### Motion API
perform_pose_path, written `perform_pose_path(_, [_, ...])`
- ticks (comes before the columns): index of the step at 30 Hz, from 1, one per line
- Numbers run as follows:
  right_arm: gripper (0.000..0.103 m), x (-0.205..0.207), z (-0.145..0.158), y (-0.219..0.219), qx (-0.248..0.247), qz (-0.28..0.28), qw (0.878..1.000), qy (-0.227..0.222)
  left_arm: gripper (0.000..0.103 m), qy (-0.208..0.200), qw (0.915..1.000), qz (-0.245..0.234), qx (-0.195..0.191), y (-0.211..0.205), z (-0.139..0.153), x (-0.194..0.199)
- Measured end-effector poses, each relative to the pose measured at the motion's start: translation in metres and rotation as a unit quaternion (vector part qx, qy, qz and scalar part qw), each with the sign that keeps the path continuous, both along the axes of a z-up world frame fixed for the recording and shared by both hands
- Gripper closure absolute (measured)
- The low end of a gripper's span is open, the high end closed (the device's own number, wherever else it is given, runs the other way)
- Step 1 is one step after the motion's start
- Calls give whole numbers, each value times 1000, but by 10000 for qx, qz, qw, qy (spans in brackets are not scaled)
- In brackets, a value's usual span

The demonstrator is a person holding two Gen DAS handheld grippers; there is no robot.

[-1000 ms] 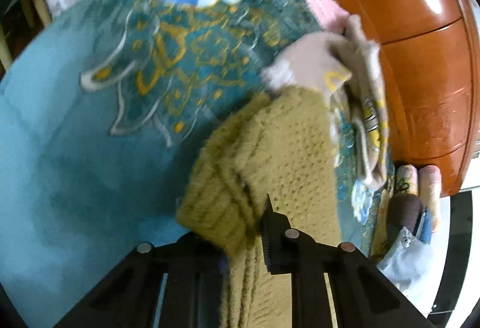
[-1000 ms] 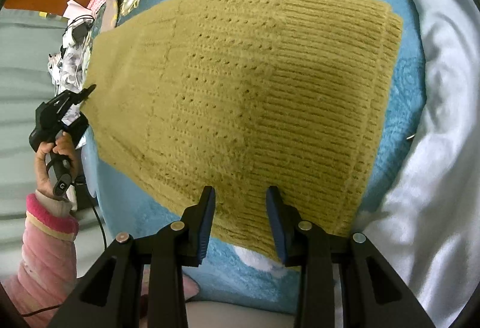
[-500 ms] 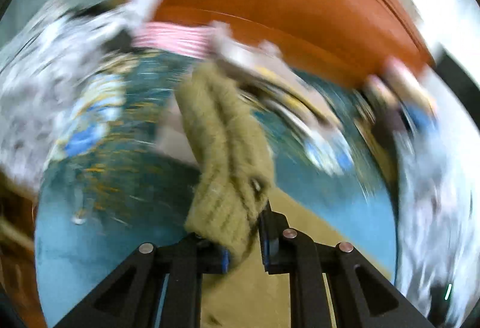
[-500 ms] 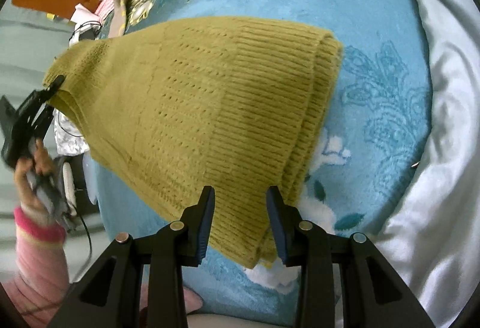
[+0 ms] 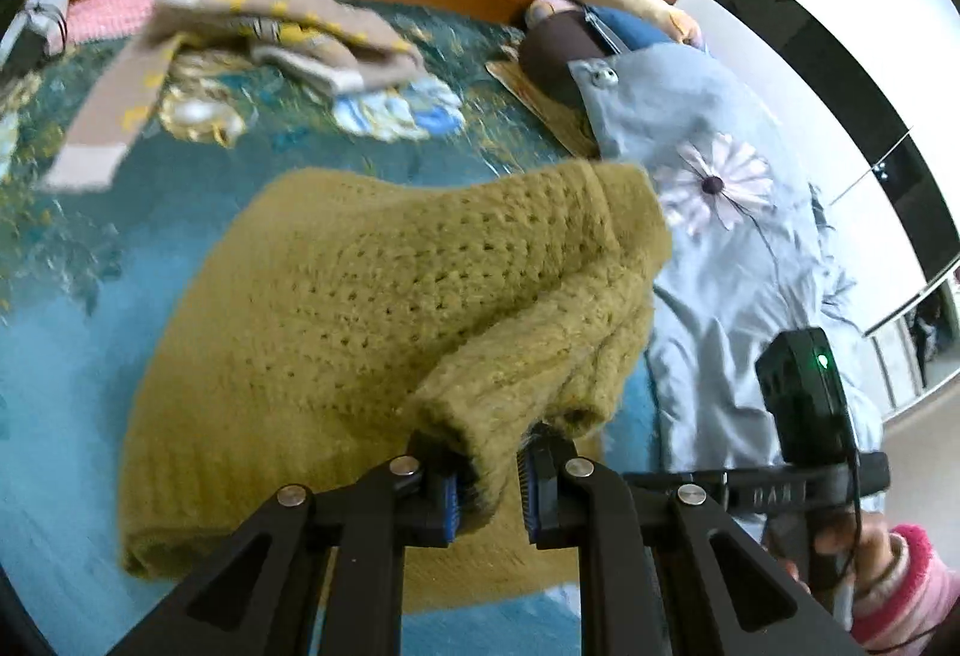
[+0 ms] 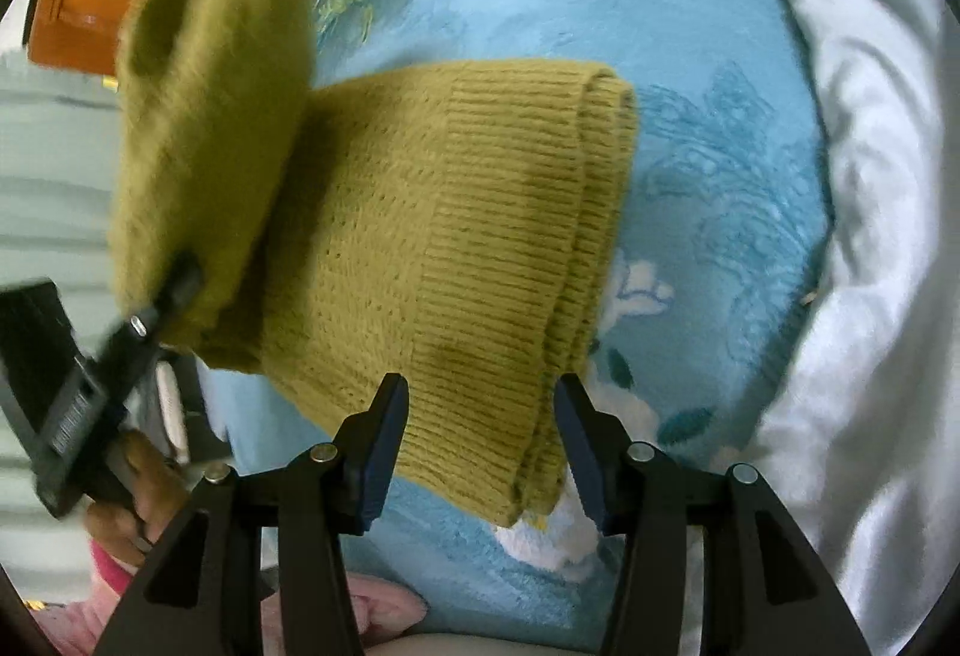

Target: Fold clothes

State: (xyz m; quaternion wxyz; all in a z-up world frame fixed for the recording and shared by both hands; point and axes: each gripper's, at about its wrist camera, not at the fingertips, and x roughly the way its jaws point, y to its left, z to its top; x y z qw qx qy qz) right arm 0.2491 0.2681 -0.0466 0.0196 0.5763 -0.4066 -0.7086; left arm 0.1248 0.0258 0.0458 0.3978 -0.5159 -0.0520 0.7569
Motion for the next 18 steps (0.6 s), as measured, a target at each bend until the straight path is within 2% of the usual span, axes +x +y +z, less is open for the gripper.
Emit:
perform_pose_path(6, [51,8,1,13,-381,-341,9984,229,87,-143,9973,-250,-683,10,-25,22])
perform_pose_path(9, [49,9,5,13,-471,-353,9975,386,86,-203,9954,-221,-912,16,-35,28])
perform_pose_path(12, [43,8,9,11,-528,-363,9965,534,83,-100,9933,-249,-1124,23,-39,31])
perform_pose_path(15, [43,4,8,8,-641,-372,9954,601,79,-93,9912,-273,-1295,26,-39,32])
perform_pose_path(18, [41,1,7,5,-758,-380,9942,661,64,-146,9893,-365,-1408,26,-34,33])
